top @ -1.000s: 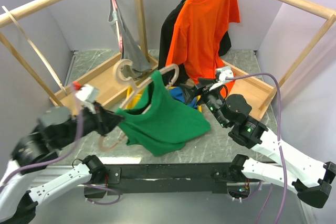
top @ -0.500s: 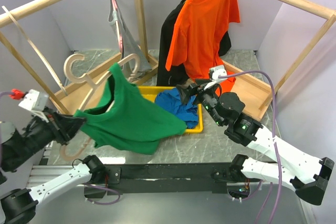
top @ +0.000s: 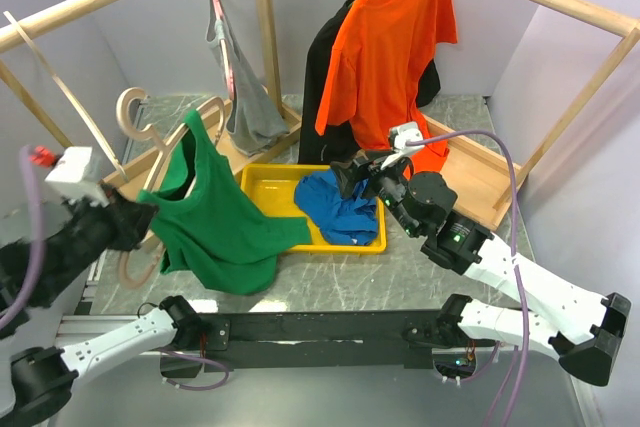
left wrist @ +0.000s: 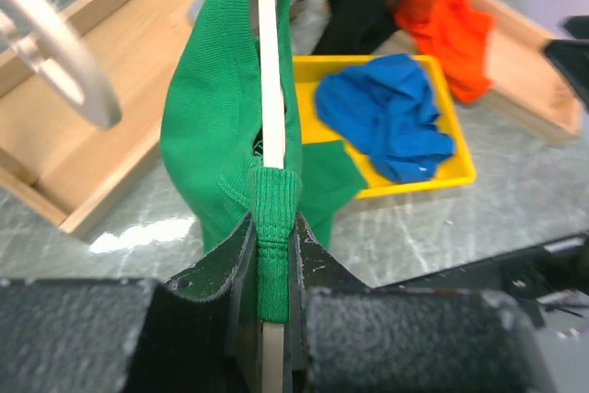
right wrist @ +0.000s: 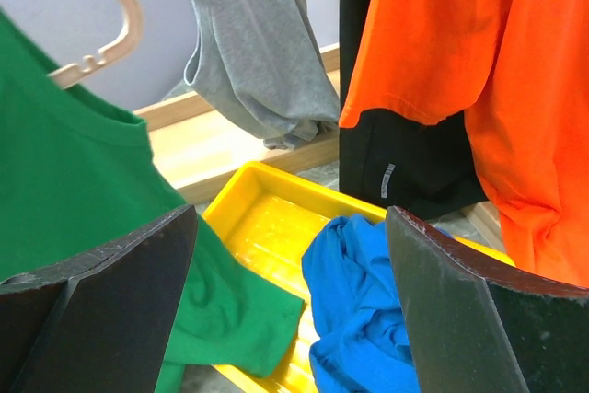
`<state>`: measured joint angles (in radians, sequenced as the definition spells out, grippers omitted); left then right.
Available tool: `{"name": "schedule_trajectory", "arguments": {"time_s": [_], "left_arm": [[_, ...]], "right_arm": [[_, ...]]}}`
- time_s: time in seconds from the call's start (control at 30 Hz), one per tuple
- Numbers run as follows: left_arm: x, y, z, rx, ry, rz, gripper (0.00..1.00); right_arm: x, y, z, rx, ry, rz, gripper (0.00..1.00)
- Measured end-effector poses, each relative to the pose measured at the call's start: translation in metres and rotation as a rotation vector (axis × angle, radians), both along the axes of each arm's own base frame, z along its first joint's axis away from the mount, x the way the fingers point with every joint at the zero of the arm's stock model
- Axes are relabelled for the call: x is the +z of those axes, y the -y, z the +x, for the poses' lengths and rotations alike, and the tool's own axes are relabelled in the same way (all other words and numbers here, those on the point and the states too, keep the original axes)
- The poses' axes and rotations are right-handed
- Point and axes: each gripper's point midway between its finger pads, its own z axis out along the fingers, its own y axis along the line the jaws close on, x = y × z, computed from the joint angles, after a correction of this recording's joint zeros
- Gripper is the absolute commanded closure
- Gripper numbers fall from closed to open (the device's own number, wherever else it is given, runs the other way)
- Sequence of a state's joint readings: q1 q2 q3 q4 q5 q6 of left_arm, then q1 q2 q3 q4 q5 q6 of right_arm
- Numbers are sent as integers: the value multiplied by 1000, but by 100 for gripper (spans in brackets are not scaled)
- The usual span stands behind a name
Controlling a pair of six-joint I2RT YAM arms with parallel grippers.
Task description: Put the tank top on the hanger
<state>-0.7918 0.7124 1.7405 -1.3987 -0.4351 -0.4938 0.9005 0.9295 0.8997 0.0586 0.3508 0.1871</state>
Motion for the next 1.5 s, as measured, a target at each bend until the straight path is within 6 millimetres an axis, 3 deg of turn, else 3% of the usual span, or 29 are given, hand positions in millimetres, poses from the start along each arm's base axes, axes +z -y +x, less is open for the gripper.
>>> {"name": "schedule_trajectory", "arguments": {"time_s": [0.3,0.67,0.93,1.1,1.23,1.5], "left_arm": [[-4,5,34,124,-33,94,99],[34,10,83,287,66,167,95],[24,28,134,370,42,356,96],[18,9,164,444,5,385,96],[22,-5,172,475,7,366,97],[39,-5,196,460,23,296,97]], "right_arm": [[-3,0,0,0,-9,-6,9],[2,-4,-1,16,-18,4,9],[1,-5,-3,27,-28,9,9],[2,-5,-4,31,-28,14,9],[1,-4,-5,32,-33,8,9],[4,-5,-7,46,-35,6,9]]}}
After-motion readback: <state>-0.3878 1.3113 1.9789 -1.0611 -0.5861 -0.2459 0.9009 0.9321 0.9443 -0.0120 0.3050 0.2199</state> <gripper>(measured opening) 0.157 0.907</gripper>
